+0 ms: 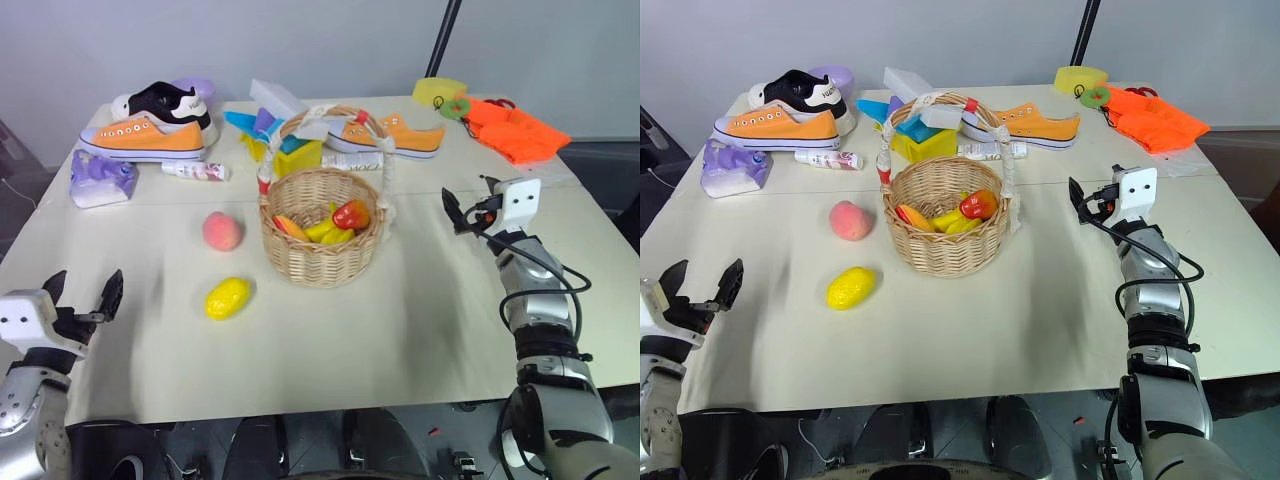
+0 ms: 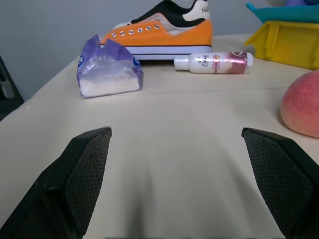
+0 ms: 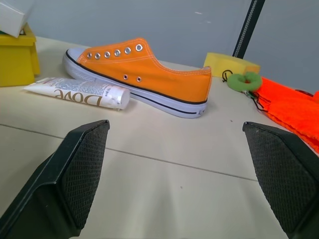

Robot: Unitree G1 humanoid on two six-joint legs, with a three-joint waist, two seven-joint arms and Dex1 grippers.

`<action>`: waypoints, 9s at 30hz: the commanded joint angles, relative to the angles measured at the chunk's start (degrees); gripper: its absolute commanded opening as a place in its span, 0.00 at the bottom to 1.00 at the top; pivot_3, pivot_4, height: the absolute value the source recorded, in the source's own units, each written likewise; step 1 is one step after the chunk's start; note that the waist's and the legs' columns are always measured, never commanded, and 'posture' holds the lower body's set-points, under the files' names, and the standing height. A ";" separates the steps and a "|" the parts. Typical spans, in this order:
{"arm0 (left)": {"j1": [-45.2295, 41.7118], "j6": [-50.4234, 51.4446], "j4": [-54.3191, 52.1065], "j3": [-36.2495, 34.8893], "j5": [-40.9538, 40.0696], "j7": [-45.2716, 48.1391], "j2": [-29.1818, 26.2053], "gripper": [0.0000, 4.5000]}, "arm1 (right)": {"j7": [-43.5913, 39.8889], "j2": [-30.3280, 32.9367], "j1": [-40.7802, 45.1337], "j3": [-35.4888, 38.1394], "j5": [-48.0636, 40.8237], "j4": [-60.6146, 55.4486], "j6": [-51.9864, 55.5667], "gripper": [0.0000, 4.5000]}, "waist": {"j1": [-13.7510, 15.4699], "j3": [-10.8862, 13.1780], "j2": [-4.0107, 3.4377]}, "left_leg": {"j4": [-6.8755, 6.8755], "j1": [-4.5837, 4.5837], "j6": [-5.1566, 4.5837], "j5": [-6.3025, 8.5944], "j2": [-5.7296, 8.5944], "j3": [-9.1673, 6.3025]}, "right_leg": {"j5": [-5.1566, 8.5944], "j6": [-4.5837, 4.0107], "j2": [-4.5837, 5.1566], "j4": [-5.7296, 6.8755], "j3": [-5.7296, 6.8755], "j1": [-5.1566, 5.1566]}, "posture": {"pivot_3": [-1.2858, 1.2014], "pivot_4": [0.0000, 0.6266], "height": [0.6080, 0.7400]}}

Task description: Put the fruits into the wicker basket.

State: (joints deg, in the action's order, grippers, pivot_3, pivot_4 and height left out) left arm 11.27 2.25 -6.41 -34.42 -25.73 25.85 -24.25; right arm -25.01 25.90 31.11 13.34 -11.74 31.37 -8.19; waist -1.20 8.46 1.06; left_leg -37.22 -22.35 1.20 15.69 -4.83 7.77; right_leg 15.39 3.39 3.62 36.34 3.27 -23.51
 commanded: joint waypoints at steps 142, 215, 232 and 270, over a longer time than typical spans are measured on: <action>-37.05 16.56 18.42 29.36 10.07 6.16 -1.56 0.99 | -22.01 10.39 -13.36 -12.84 -21.44 -62.77 33.58 1.00 | 1.81 0.04 0.15 | -0.12 -0.07 -0.08 0.04 0.27 -0.17 | -0.05 0.09 -0.07 -0.11 0.03 0.07 | 0.52 0.24 1.00; -5.46 23.39 -20.69 8.17 -16.96 25.06 -15.03 0.99 | 7.12 -8.36 -7.02 -10.67 -9.72 -49.51 36.85 1.00 | 0.36 0.11 0.11 | 0.03 -0.09 0.01 0.00 0.10 -0.15 | 0.06 -0.11 -0.01 -0.06 -0.06 -0.06 | 0.52 0.24 1.00; -1.22 18.53 -20.39 8.89 -15.07 24.72 -13.43 1.00 | 3.23 -8.94 1.49 -9.66 -6.83 -35.89 28.80 0.17 | 0.09 0.14 0.07 | 0.08 -0.10 0.00 0.00 0.06 -0.09 | 0.05 -0.11 0.00 -0.06 -0.07 -0.15 | 0.52 0.24 1.00; -40.37 13.71 7.17 37.42 -4.88 41.81 -2.57 1.00 | 28.86 -5.18 -25.32 24.94 -3.34 -57.90 32.15 0.30 | 0.30 0.18 -0.37 | 0.08 -0.05 0.10 -0.07 0.13 -0.12 | -0.04 0.10 -0.38 -0.09 -0.21 -0.08 | 0.52 0.24 1.00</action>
State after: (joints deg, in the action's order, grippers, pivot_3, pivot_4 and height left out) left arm -29.14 16.01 2.27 3.75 -30.49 68.09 -26.77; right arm 3.96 20.62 5.36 37.11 -14.39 -23.84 25.54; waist -0.90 8.64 0.69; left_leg -37.14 -22.40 1.30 15.63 -4.69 7.64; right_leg 15.36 3.49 3.25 36.25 3.06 -23.58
